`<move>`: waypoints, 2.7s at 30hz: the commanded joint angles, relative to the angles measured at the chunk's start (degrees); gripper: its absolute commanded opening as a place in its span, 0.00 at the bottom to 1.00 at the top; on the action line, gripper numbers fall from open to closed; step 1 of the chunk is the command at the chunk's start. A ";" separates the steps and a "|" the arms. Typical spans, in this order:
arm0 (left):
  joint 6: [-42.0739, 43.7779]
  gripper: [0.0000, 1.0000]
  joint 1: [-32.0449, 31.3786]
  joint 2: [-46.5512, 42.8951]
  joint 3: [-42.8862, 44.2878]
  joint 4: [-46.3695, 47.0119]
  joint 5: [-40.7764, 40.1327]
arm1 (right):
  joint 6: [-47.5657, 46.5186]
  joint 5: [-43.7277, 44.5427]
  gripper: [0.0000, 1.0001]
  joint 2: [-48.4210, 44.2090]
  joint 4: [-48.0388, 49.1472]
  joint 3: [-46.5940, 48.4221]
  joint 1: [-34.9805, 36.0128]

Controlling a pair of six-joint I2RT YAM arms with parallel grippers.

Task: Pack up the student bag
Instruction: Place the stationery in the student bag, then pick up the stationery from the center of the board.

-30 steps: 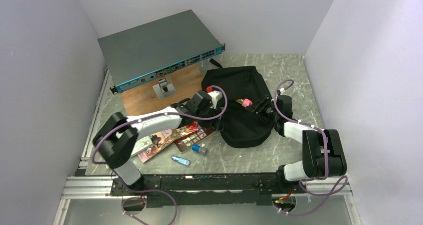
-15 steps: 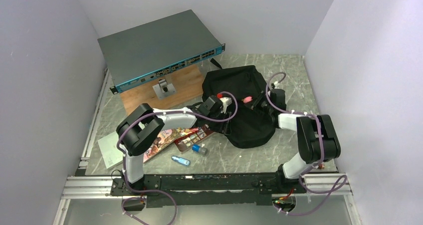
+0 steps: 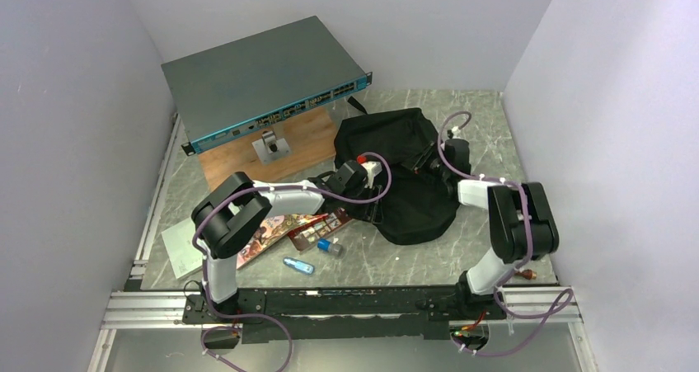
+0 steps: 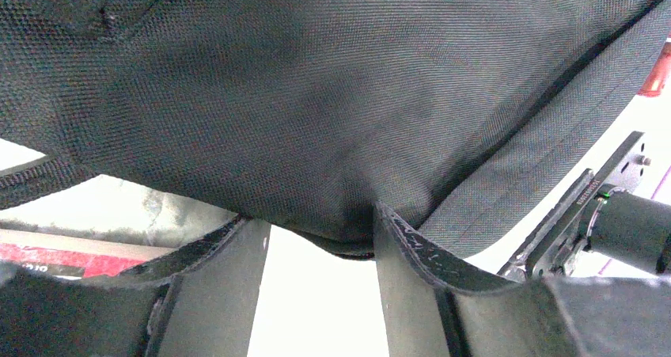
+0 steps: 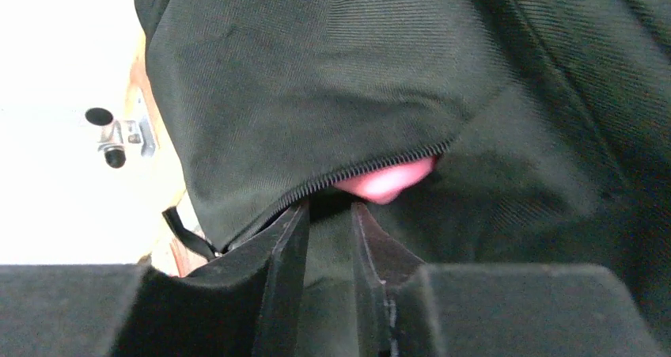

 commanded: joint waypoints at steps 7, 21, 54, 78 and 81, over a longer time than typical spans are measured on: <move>3.40 0.56 -1.17 -2.06 1.22 -4.57 -0.04 | -15.35 7.79 0.31 -12.96 -8.91 -3.36 -0.79; 1.85 0.56 -1.79 -2.92 -0.59 -3.17 -0.17 | -6.45 12.56 0.15 2.36 5.26 6.94 2.31; 8.30 0.89 -2.06 -36.96 -8.10 -16.47 -9.12 | -20.15 7.08 0.55 -17.29 -20.66 -4.31 2.18; 2.66 1.00 -2.04 -52.35 -19.95 -21.09 -23.49 | -16.12 6.78 0.39 -14.67 -7.90 -2.05 12.28; 2.38 1.00 -2.10 -52.66 -20.35 -23.75 -26.70 | -17.31 8.40 0.49 -16.85 -6.75 -3.88 19.08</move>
